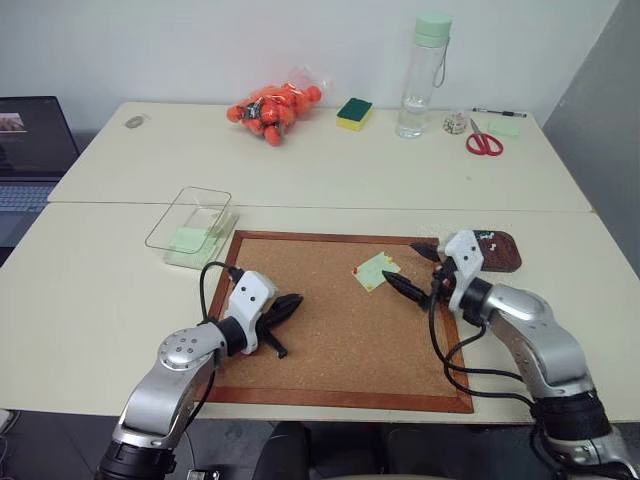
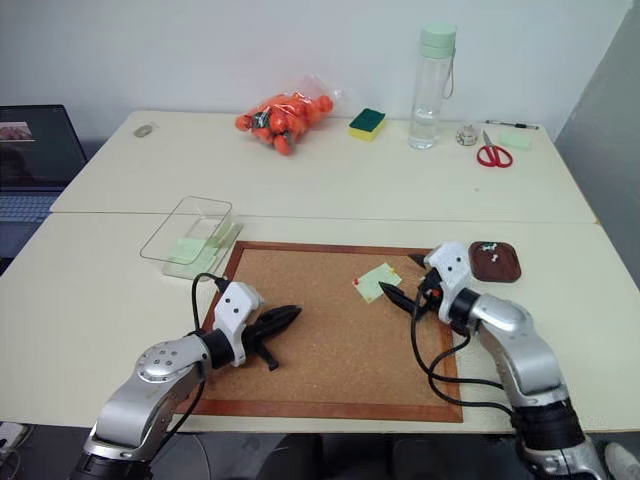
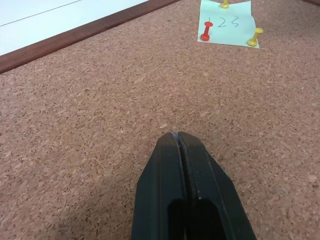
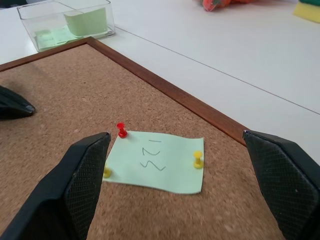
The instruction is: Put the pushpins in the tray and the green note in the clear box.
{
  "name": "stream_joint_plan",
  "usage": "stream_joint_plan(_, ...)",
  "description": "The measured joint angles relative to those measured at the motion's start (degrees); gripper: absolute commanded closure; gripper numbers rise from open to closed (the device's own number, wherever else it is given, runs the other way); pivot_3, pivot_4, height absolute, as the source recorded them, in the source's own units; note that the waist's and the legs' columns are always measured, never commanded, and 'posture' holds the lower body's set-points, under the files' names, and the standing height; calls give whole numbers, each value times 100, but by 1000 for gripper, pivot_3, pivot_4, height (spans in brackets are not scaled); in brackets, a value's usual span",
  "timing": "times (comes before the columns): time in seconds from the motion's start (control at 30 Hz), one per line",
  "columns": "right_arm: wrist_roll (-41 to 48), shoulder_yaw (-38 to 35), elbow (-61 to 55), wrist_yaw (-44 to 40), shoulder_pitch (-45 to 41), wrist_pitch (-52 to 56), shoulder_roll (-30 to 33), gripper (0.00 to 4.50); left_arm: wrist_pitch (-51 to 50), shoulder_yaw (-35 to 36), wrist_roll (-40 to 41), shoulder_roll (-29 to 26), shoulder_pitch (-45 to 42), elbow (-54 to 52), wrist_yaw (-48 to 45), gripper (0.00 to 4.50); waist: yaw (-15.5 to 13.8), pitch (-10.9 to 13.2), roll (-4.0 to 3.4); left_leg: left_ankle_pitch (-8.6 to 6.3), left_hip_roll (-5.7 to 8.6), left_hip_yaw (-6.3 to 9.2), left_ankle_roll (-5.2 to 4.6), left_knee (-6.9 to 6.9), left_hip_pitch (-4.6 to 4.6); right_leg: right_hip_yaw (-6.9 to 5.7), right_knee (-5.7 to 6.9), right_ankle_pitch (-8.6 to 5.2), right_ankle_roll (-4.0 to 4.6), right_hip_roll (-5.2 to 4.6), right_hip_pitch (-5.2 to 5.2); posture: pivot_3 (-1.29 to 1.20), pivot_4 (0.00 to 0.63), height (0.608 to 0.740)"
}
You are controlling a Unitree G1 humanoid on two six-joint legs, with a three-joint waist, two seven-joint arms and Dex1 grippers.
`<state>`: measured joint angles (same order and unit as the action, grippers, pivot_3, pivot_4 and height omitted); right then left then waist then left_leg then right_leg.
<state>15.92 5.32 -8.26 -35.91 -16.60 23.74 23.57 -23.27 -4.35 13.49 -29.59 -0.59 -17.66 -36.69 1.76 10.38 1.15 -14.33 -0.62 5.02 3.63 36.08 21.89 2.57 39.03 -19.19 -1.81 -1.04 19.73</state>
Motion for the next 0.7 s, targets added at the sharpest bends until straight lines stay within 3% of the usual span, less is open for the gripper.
stream_joint_plan(0.3, -467, 238, 1002, 11, -383, -603, -236, 0, 75, -42, -81, 6, 45, -24, 11, 4483, -3, 0, 0, 0, 5, -4, 0, -1, 1, 2, -2, 0, 0, -3, 0, 0, 150, 740)
stream_joint_plan(0.53, -580, 254, 1386, 14, -536, -929, -358, 1146, 25, -43, -87, 17, 46, -50, 54, 4500, -2, 0, -1, 0, 3, -1, 0, 0, 0, -1, 0, 0, 0, -3, 0, 0, 150, 740)
stream_joint_plan(0.7, -634, 254, 1521, -1, -538, -1044, -360, 2274, 4, -44, -85, 18, 51, -69, 72, 4500, -2, 0, -1, 0, 4, -2, 0, 0, 0, 0, 0, 0, 0, -3, 0, 0, 150, 740)
